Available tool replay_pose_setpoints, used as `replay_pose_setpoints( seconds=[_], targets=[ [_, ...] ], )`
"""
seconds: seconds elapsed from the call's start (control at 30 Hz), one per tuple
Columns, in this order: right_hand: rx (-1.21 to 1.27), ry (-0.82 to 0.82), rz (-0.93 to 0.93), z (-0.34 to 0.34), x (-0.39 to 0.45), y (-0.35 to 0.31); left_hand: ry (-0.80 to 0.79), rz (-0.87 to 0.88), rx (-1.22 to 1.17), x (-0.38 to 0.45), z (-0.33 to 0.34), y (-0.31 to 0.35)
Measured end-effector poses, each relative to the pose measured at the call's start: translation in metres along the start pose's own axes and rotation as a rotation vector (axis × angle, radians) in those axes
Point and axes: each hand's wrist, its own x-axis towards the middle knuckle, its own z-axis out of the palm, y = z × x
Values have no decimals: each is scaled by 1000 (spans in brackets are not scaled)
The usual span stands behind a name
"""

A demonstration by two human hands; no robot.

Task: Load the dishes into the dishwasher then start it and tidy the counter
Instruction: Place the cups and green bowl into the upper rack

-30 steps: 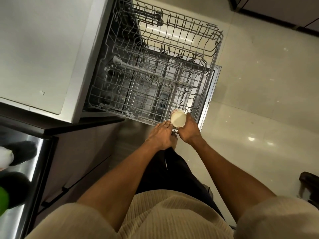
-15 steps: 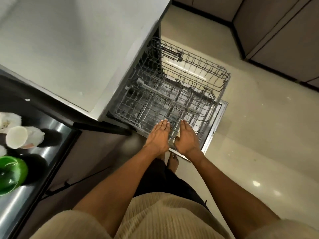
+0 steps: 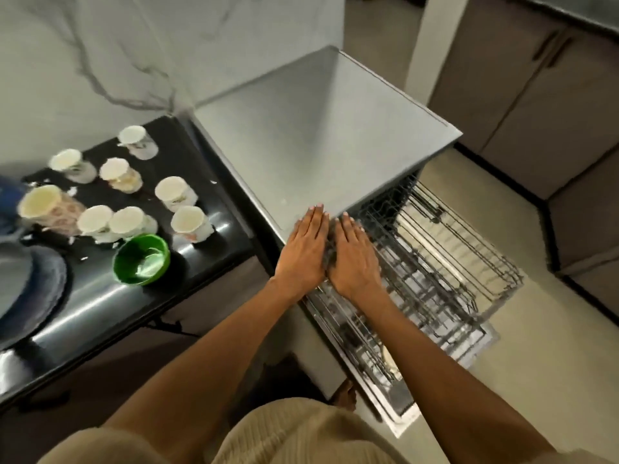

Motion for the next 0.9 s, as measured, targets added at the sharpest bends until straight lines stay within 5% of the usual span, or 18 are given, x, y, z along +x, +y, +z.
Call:
replay_pose_setpoints(
  seconds=[0.33, 0.9],
  targets=[
    [128, 53, -366, 1, 55, -143, 160, -227, 80, -49, -62, -126],
    [120, -8, -618, 38, 125, -354, 225, -485, 52, -115, -116, -334]
  ],
)
